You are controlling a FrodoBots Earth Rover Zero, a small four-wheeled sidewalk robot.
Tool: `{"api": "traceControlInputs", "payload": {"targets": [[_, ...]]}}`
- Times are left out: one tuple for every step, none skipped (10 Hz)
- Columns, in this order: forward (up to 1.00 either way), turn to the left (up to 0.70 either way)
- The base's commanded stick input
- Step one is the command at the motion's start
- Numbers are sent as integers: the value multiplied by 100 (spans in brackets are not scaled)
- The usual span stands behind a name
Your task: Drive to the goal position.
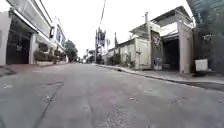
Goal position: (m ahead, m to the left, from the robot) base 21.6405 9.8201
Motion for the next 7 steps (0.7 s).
{"api": "traceControlInputs", "payload": {"targets": [[100,0],[100,0],[100,0],[100,0],[100,0],[100,0],[100,0]]}}
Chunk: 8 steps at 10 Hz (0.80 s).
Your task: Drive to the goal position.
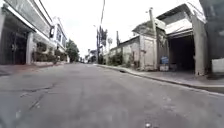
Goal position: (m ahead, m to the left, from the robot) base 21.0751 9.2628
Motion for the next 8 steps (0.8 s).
{"api": "traceControlInputs", "payload": {"targets": [[100,0],[100,0],[100,0],[100,0],[100,0],[100,0],[100,0],[100,0]]}}
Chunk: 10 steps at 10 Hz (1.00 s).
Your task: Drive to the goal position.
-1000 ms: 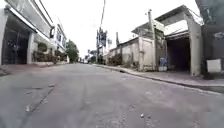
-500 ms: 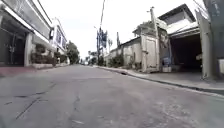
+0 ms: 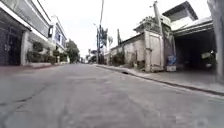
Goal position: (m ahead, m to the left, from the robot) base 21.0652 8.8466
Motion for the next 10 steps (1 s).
{"api": "traceControlInputs", "payload": {"targets": [[100,0],[100,0],[100,0],[100,0],[100,0],[100,0],[100,0],[100,0],[100,0],[100,0]]}}
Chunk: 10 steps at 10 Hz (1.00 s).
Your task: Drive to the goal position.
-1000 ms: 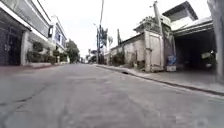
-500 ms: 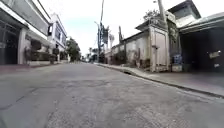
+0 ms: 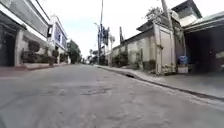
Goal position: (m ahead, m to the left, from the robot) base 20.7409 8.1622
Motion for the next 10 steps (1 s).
{"api": "traceControlInputs", "payload": {"targets": [[100,0],[100,0],[100,0],[100,0],[100,0],[100,0],[100,0],[100,0],[100,0],[100,0]]}}
